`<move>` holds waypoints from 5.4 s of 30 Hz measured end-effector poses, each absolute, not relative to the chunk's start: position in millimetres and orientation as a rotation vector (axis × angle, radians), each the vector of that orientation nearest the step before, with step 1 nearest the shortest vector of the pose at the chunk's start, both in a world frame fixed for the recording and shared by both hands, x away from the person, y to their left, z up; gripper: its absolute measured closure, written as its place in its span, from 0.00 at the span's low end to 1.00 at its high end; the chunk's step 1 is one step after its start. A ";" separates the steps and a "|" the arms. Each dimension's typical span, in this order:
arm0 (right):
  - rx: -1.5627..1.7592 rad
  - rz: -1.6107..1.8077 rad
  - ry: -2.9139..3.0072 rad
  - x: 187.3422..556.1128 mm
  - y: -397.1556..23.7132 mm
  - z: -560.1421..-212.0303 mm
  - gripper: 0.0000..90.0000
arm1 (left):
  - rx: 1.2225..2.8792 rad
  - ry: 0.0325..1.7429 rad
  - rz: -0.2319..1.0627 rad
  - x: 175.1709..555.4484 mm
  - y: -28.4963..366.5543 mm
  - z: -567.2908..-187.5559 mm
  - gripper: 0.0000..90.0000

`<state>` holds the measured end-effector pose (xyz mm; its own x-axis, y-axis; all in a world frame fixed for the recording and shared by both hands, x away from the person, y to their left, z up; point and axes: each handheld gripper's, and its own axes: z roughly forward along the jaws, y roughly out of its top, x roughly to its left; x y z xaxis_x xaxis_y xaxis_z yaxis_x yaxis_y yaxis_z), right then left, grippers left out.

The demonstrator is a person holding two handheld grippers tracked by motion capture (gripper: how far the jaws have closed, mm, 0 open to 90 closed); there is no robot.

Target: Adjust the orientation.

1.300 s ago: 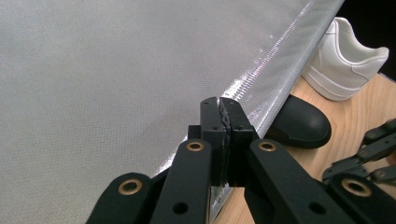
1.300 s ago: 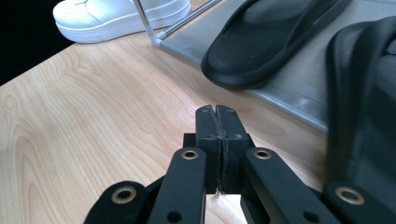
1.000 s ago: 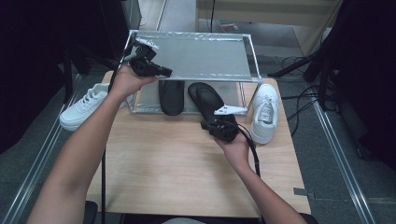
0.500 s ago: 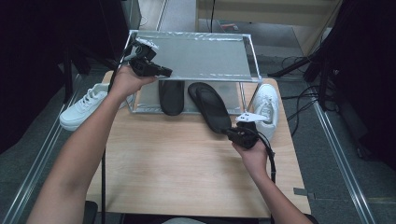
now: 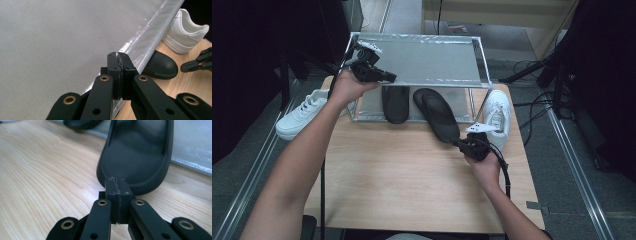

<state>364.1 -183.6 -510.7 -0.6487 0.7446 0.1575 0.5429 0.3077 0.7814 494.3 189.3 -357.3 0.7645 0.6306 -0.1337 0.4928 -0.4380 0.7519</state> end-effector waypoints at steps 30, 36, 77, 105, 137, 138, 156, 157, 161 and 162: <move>1.224 1.233 2.333 394.3 -154.2 -519.0 1.00 | 2.119 0.838 0.211 494.5 189.5 -357.8 0.99; 1.233 1.251 2.346 402.0 -142.9 -520.4 1.00 | 2.120 0.836 0.212 494.4 189.5 -357.7 0.99; 1.220 1.274 2.358 427.8 -96.1 -517.9 1.00 | 2.121 0.827 0.212 494.2 190.4 -358.1 0.99; 1.315 1.229 2.286 447.5 -102.3 -521.8 1.00 | 2.113 0.822 0.231 491.9 190.9 -358.5 0.99; 1.098 1.456 2.377 362.1 -144.4 -485.1 0.69 | 2.074 0.847 0.160 407.5 205.6 -359.1 0.51; 1.091 1.467 2.371 360.4 -147.5 -485.5 0.68 | 2.073 0.841 0.158 404.2 206.3 -361.4 0.50; 1.024 1.471 2.400 347.4 -164.1 -485.6 0.63 | 2.021 0.918 0.146 366.2 241.9 -409.7 0.48; 1.024 1.471 2.400 347.4 -164.1 -485.6 0.63 | 2.021 0.918 0.146 366.2 241.9 -409.7 0.49; 1.017 1.470 2.424 344.1 -166.1 -486.0 0.62 | 2.022 0.939 0.132 362.0 254.5 -420.3 0.48; 1.007 1.461 2.429 343.6 -166.0 -486.6 0.62 | 2.013 0.948 0.129 361.1 256.8 -422.5 0.48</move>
